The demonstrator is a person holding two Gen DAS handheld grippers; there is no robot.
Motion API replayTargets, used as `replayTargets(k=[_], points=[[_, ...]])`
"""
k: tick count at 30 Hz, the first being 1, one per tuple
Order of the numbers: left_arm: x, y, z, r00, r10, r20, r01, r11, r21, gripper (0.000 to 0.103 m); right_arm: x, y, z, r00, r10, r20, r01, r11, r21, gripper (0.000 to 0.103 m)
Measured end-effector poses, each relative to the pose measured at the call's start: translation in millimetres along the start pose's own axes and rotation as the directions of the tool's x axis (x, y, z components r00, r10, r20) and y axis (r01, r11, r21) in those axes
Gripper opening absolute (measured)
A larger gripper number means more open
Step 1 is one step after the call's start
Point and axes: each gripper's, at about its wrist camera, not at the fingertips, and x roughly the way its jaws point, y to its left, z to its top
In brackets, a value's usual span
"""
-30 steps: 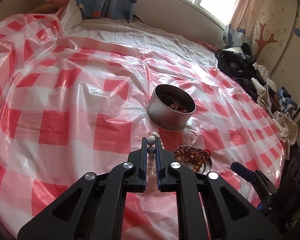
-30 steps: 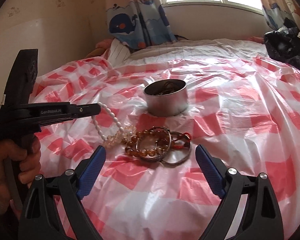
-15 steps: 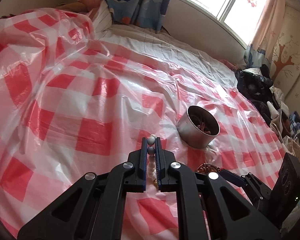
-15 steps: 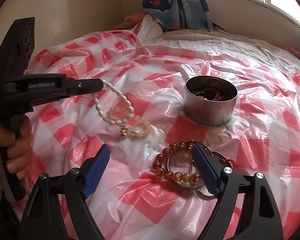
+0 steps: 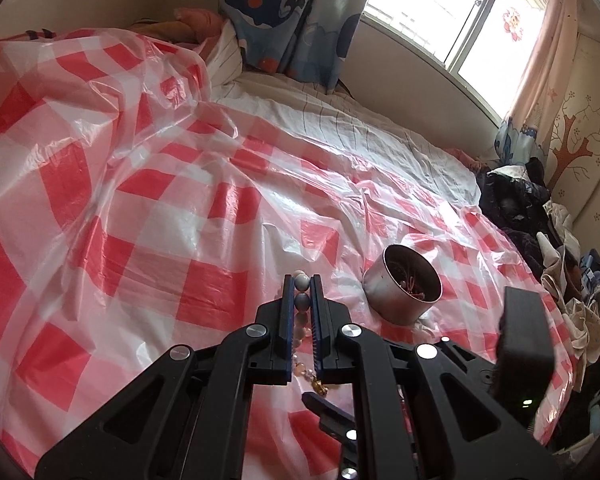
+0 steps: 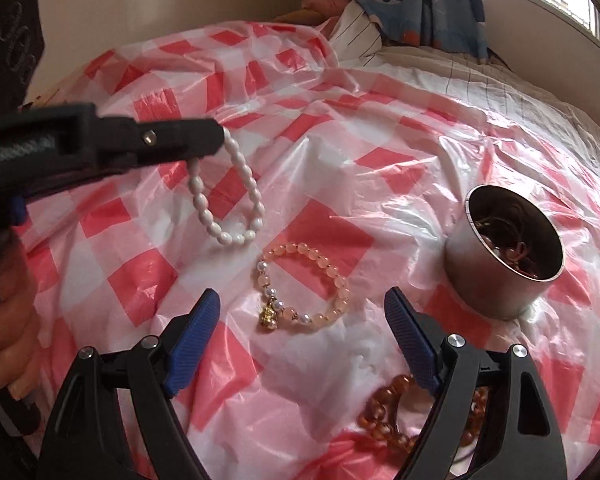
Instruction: Organize jewelry
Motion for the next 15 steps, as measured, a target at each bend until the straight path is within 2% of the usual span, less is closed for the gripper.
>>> replayTargets(k=[1, 2, 3, 4, 5, 6, 10, 15], points=[[-1, 1, 1, 1.000, 0.003, 0.006, -0.003, 1.000, -0.002, 0.007, 8, 0, 1, 1.000, -0.001, -0.018, 0.001, 1.000, -0.002, 0.080], [-1, 1, 1, 1.000, 0.005, 0.007, -0.005, 1.000, -0.002, 0.007, 11, -1, 0, 1.000, 0.003, -0.029, -0.003, 1.000, 0.000, 0.071], [-1, 1, 2, 1.000, 0.005, 0.006, -0.005, 1.000, -0.002, 0.007, 13, -1, -1, 0.999, 0.002, -0.038, -0.001, 1.000, 0.002, 0.054], [0, 2, 2, 1.000, 0.004, 0.006, -0.004, 1.000, -0.003, 0.007, 12, -3, -2, 0.999, 0.014, -0.038, -0.013, 1.000, 0.011, 0.043], [0, 2, 2, 1.000, 0.000, 0.004, 0.000, 1.000, -0.004, 0.007, 12, -4, -3, 0.999, 0.021, -0.043, -0.020, 1.000, 0.020, 0.018], [1, 1, 1, 1.000, -0.004, 0.003, 0.004, 1.000, -0.001, 0.007, 10, -5, -5, 0.999, 0.017, -0.048, -0.016, 1.000, 0.026, 0.010], [0, -5, -1, 1.000, -0.026, 0.000, 0.026, 0.999, 0.022, 0.007, -15, -7, -19, 1.000, 0.022, -0.005, -0.022, 0.998, 0.061, 0.008], [2, -21, -6, 0.998, -0.060, -0.022, 0.062, 0.995, 0.080, 0.007, -68, -24, -48, 0.997, 0.000, 0.072, -0.010, 0.990, 0.137, 0.008]])
